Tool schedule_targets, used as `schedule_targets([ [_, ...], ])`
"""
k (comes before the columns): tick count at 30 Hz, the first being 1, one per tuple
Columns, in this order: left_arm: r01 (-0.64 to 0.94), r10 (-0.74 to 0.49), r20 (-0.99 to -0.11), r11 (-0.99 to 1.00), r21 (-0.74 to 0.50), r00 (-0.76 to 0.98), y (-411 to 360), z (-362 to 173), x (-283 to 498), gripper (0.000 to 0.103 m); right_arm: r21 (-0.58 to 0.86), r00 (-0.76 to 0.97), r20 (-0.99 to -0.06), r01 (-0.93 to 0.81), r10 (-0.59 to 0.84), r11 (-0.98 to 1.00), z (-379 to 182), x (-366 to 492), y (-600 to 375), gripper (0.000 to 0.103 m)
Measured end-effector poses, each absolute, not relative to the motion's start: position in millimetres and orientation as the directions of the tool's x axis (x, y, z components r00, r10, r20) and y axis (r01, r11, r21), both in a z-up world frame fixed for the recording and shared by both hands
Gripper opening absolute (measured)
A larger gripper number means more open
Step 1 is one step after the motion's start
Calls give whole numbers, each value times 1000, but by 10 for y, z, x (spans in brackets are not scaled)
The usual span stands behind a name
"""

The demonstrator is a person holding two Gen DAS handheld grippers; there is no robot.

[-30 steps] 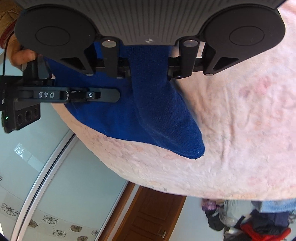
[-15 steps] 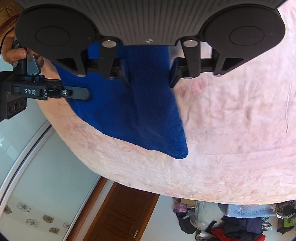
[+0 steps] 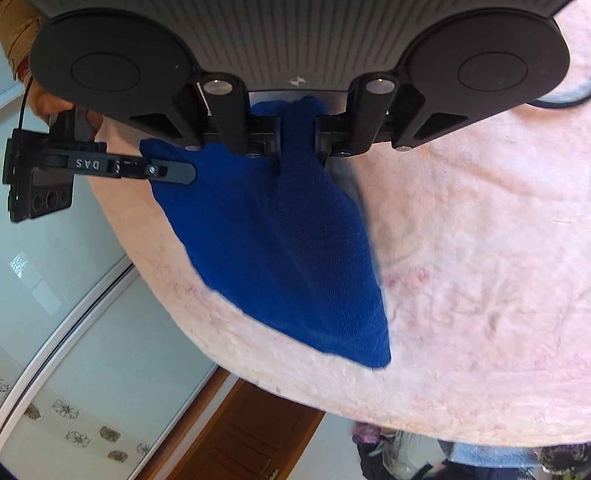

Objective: Fold small clothes

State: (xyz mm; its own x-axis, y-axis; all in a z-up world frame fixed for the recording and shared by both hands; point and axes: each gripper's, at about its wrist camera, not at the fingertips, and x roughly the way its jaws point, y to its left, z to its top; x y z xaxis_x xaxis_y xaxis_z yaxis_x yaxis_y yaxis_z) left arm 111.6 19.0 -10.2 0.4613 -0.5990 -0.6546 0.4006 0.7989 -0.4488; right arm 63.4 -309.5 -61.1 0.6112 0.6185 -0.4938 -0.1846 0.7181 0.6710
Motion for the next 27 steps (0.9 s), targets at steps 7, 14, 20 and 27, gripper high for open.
schedule_targets([
  [7, 360, -513, -706, 855, -373, 488, 206, -197, 960, 15, 506, 653, -613, -107, 444, 856, -557, 389, -2944, 24],
  [14, 289, -333, -686, 940, -184, 647, 93, -104, 635, 45, 141, 848, -500, -118, 174, 983, -143, -170, -2331, 40],
  [20, 247, -166, -661, 969, 29, 732, -161, -203, 348, 62, 27, 781, -614, -119, 110, 993, -462, -69, -1995, 54],
  [27, 204, -124, -666, 978, 43, 736, -199, -319, 253, 62, 67, 824, -559, -67, 93, 995, -338, -289, -1904, 82],
])
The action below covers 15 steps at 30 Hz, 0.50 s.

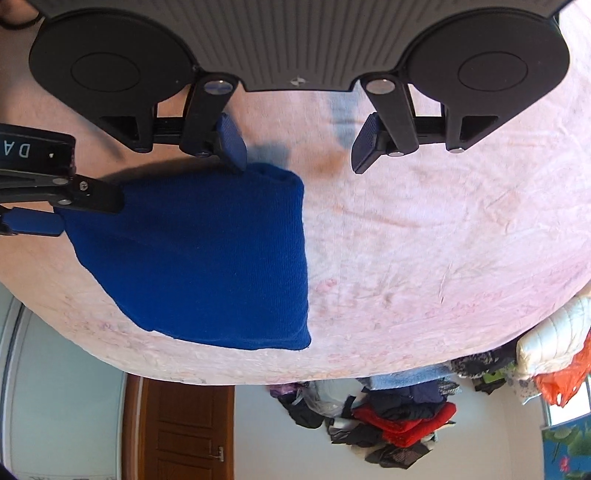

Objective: Fold small clothes

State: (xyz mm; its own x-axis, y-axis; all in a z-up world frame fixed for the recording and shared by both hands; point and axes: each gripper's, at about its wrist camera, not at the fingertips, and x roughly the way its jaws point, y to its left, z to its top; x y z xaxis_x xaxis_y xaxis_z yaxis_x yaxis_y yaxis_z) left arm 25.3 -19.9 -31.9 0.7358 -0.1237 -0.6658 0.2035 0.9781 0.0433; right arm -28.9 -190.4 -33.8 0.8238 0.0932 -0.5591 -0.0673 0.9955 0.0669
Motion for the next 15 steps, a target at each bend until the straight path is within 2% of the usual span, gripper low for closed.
schedule_targets([
  [3, 176, -96, -664, 983, 54, 741, -187, -384, 247, 64, 89, 824, -563, -9, 58, 996, -376, -268, -1954, 84],
  [7, 152, -78, -639, 986, 63, 766, -165, -429, 157, 74, 159, 810, -582, 36, 64, 987, -483, -268, -2026, 89],
  [12, 162, -69, -600, 981, 103, 797, -186, -498, 24, 79, 96, 809, -587, 48, 18, 994, -606, -343, -1936, 95],
  [15, 174, -75, -583, 978, 117, 809, -197, -516, -23, 82, 93, 811, -585, 61, 5, 994, -616, -342, -1939, 102],
])
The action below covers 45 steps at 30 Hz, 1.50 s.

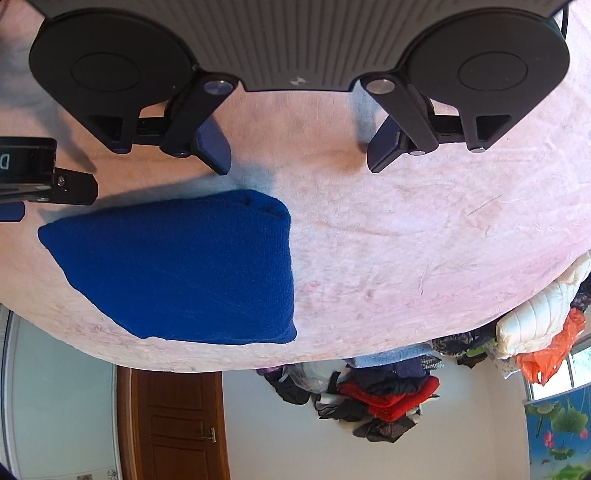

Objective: Fold small clothes

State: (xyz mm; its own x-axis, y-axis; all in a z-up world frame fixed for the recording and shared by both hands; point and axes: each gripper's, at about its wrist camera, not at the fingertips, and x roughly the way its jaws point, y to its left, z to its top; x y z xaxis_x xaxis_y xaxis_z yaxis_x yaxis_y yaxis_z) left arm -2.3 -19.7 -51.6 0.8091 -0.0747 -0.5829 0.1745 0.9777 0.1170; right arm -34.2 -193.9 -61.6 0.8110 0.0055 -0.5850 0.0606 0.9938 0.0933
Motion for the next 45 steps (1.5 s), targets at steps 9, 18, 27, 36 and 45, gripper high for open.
schedule_targets([
  [9, 148, -81, -612, 987, 59, 787, -113, -544, 70, 97, 89, 797, -604, 72, -3, 993, -679, -327, -1943, 103],
  [18, 138, -81, -624, 990, 42, 777, -88, -558, 109, 102, 21, 782, -623, 67, -40, 998, -693, -296, -1862, 103],
  [27, 141, -86, -628, 989, 37, 773, -95, -564, 129, 103, -19, 773, -632, 66, -63, 998, -717, -265, -1810, 103],
  [36, 141, -86, -628, 989, 38, 773, -95, -564, 126, 103, -14, 774, -631, 60, -55, 998, -724, -267, -1809, 103],
  [45, 141, -86, -628, 989, 38, 773, -95, -564, 126, 103, -13, 774, -630, 60, -55, 998, -725, -271, -1809, 103],
])
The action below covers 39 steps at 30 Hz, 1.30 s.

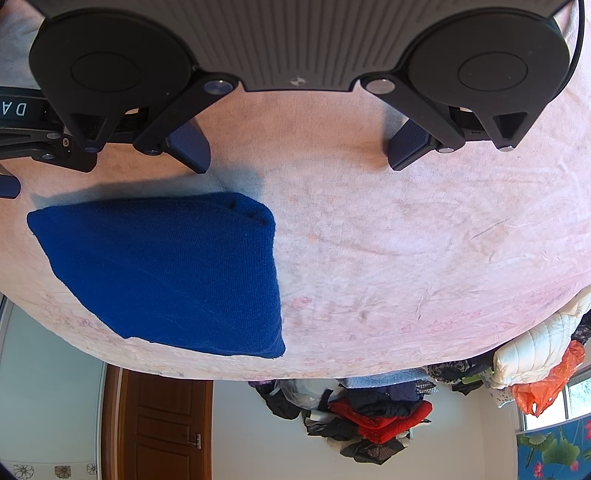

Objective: Fold small clothes

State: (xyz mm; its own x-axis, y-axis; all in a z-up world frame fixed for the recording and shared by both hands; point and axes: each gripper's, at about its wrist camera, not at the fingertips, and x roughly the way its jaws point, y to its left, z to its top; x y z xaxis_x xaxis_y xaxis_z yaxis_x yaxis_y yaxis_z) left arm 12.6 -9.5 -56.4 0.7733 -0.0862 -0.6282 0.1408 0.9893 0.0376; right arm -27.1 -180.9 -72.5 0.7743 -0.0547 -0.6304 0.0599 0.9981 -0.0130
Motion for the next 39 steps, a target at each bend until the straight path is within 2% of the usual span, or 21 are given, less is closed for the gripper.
schedule_targets([
  [12, 141, -87, -628, 989, 37, 773, -95, -564, 127, 103, -14, 776, -628, 64, -58, 998, -723, -270, -1807, 102],
  [18, 140, -87, -629, 989, 36, 773, -97, -565, 132, 103, -53, 779, -618, 94, -106, 994, -721, -259, -1764, 103],
  [25, 140, -87, -628, 989, 36, 773, -95, -562, 130, 103, 0, 791, -611, 41, -32, 999, -752, -270, -1859, 103],
  [39, 140, -88, -629, 989, 35, 773, -96, -565, 130, 103, 0, 791, -611, 40, -32, 999, -751, -277, -1833, 103],
])
